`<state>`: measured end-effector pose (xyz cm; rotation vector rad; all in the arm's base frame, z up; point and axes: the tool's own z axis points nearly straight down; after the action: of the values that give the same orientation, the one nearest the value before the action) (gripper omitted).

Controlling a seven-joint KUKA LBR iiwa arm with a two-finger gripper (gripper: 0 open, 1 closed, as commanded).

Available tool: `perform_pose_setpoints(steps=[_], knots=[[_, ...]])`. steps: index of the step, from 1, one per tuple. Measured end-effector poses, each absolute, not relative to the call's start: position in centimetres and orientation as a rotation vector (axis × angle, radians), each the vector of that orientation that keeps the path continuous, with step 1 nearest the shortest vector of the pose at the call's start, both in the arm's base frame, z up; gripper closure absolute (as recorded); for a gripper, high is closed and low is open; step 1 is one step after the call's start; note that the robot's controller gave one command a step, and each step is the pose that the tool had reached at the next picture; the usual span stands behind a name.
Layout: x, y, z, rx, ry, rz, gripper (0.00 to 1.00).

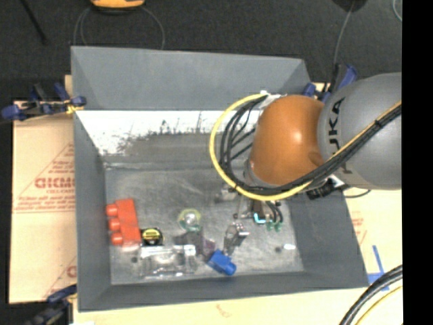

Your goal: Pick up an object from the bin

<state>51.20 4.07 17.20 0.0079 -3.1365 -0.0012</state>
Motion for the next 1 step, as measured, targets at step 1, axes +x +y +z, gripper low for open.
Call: perform_pose_setpoints(steps=[1], knots=[[47.92,2.90,7.49,0.306,-3.152,0.000,0.00]])
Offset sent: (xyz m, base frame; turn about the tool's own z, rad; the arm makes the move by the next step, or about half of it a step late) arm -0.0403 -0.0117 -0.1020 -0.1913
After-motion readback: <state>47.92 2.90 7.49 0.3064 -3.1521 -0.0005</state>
